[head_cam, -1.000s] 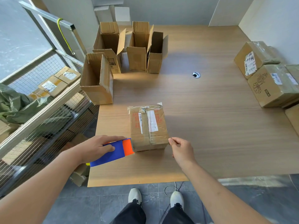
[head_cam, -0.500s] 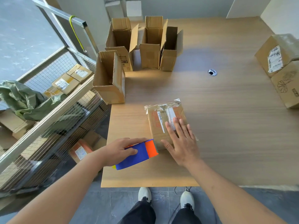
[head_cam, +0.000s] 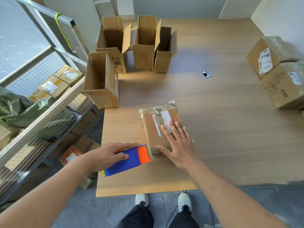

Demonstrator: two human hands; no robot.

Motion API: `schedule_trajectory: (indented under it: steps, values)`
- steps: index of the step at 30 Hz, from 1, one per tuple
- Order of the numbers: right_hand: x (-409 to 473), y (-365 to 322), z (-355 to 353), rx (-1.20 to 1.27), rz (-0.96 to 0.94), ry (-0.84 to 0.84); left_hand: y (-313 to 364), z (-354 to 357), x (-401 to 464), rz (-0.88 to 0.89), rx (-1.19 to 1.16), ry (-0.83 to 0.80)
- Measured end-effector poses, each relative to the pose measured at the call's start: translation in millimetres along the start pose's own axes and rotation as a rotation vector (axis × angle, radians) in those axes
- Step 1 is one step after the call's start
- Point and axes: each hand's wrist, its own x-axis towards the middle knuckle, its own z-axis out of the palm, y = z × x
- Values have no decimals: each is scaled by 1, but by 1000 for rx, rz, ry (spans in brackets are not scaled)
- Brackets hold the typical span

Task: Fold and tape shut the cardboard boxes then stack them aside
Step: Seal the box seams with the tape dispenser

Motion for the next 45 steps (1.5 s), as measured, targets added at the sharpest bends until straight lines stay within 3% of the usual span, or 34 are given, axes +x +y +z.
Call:
schedule_trajectory:
  steps: [13, 28, 34, 39, 45]
  values:
    - [1, 0, -5, -1, 0, -63, -16, 7, 0, -4, -48, 17]
    - [4, -7, -19, -32, 10, -167, -25, 17, 31, -189, 36, -63]
    - [5, -23, -19, -50, 67, -149, -40, 34, 29, -198, -17, 104]
    - [11, -49, -14, -139, 163, -147, -28, 49, 35, -192, 149, 358]
    - [15, -69, -2, -198, 222, -41, -34, 81, 48, -272, 366, 514]
